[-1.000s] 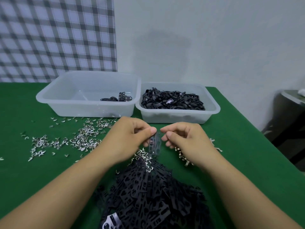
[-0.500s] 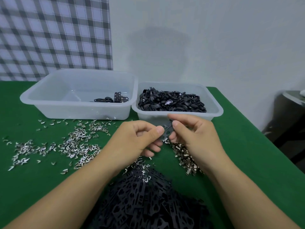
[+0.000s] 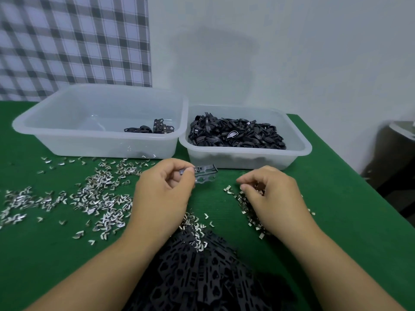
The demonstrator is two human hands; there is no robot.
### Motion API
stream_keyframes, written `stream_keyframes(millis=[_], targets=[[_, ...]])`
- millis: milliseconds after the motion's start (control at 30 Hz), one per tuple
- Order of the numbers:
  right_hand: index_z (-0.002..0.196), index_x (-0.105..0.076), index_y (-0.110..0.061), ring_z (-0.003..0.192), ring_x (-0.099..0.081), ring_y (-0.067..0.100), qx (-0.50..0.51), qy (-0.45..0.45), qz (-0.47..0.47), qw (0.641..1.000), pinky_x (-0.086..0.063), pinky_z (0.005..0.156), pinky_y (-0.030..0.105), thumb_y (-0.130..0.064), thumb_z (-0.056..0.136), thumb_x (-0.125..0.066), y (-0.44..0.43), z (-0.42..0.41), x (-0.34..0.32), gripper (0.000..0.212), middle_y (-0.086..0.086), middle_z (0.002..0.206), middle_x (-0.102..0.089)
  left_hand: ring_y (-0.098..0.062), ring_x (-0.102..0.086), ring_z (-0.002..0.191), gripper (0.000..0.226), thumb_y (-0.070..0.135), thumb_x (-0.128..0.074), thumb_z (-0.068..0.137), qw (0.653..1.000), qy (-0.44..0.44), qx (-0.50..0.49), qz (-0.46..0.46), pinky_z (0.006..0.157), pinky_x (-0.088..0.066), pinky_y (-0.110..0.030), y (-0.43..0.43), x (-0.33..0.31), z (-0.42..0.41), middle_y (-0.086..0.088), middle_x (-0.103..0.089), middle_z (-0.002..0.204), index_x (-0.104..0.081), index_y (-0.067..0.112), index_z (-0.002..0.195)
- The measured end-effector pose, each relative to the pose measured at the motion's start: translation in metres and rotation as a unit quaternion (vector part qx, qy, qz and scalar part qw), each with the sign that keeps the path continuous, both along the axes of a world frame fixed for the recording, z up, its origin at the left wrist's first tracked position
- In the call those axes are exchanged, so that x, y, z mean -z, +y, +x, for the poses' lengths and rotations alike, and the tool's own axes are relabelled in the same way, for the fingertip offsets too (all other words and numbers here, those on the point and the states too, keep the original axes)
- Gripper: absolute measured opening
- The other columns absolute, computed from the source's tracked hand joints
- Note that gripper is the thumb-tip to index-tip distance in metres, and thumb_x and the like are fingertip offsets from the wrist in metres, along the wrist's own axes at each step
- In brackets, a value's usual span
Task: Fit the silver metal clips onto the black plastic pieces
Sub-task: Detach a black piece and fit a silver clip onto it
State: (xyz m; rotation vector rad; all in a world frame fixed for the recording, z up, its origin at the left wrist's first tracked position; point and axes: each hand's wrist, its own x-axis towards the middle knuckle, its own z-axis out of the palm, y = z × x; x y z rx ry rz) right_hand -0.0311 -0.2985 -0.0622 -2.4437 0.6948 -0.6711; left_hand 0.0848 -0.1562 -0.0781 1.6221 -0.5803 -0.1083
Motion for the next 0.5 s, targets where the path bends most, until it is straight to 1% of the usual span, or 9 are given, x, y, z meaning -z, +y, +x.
stream_keyframes(millis=[67, 167, 267, 367, 400, 500], targets=[[0.087, -0.072, -0.025, 0.088, -0.052, 0.010, 0.001, 0.023, -0.020, 1.000, -0.040, 0.080, 0.024, -0.016, 0.084, -0.064, 0.001, 0.002, 0.000, 0.012, -0.014, 0.083, -0.057, -0.015, -0.052, 0.057, 0.013, 0.023, -0.062, 0.083, 1.000, 0.004, 0.008, 0.002, 0.053, -0.049, -0.034, 0.001, 0.001, -0.001, -0.013, -0.062, 0.069, -0.068, 0.033, 0.078], [0.086, -0.071, -0.026, 0.091, -0.052, 0.015, 0.006, 0.055, -0.032, 0.998, -0.044, 0.082, 0.030, -0.020, 0.084, -0.064, 0.001, 0.007, -0.001, 0.010, -0.011, 0.083, -0.057, -0.013, -0.050, 0.056, 0.013, 0.024, -0.061, 0.083, 1.000, 0.010, 0.016, 0.002, 0.050, -0.045, -0.028, 0.001, 0.002, -0.001, -0.014, -0.060, 0.068, -0.068, 0.033, 0.077], [0.091, -0.071, -0.025, 0.089, -0.053, 0.016, 0.009, 0.085, -0.040, 0.996, -0.045, 0.081, 0.028, -0.019, 0.085, -0.063, -0.002, 0.013, -0.005, 0.012, -0.010, 0.083, -0.056, -0.014, -0.049, 0.055, 0.013, 0.022, -0.061, 0.083, 1.000, 0.013, 0.018, 0.001, 0.051, -0.044, -0.029, 0.001, 0.002, -0.002, -0.016, -0.060, 0.069, -0.067, 0.032, 0.077], [0.097, -0.071, -0.027, 0.080, -0.051, 0.006, -0.007, 0.099, -0.026, 0.995, -0.039, 0.074, 0.019, -0.016, 0.086, -0.062, -0.004, 0.019, -0.009, 0.017, -0.012, 0.085, -0.055, -0.014, -0.049, 0.056, 0.013, 0.021, -0.061, 0.083, 1.000, 0.014, 0.021, 0.000, 0.052, -0.045, -0.030, 0.001, 0.001, -0.002, -0.016, -0.061, 0.069, -0.067, 0.031, 0.077], [0.098, -0.071, -0.027, 0.079, -0.052, 0.005, -0.018, 0.111, -0.020, 0.993, -0.039, 0.074, 0.018, -0.017, 0.087, -0.062, -0.004, 0.020, -0.010, 0.017, -0.012, 0.088, -0.057, -0.014, -0.049, 0.056, 0.013, 0.021, -0.061, 0.083, 1.000, 0.014, 0.022, 0.001, 0.052, -0.045, -0.030, 0.001, 0.001, -0.002, -0.016, -0.061, 0.069, -0.067, 0.031, 0.077], [0.099, -0.071, -0.026, 0.086, -0.058, 0.010, -0.046, 0.133, -0.012, 0.990, -0.048, 0.081, 0.025, -0.019, 0.087, -0.063, -0.001, 0.024, -0.011, 0.016, -0.007, 0.097, -0.063, -0.014, -0.049, 0.055, 0.012, 0.021, -0.061, 0.083, 1.000, 0.013, 0.020, 0.003, 0.051, -0.045, -0.030, 0.001, 0.001, -0.002, -0.016, -0.061, 0.068, -0.067, 0.030, 0.077]])
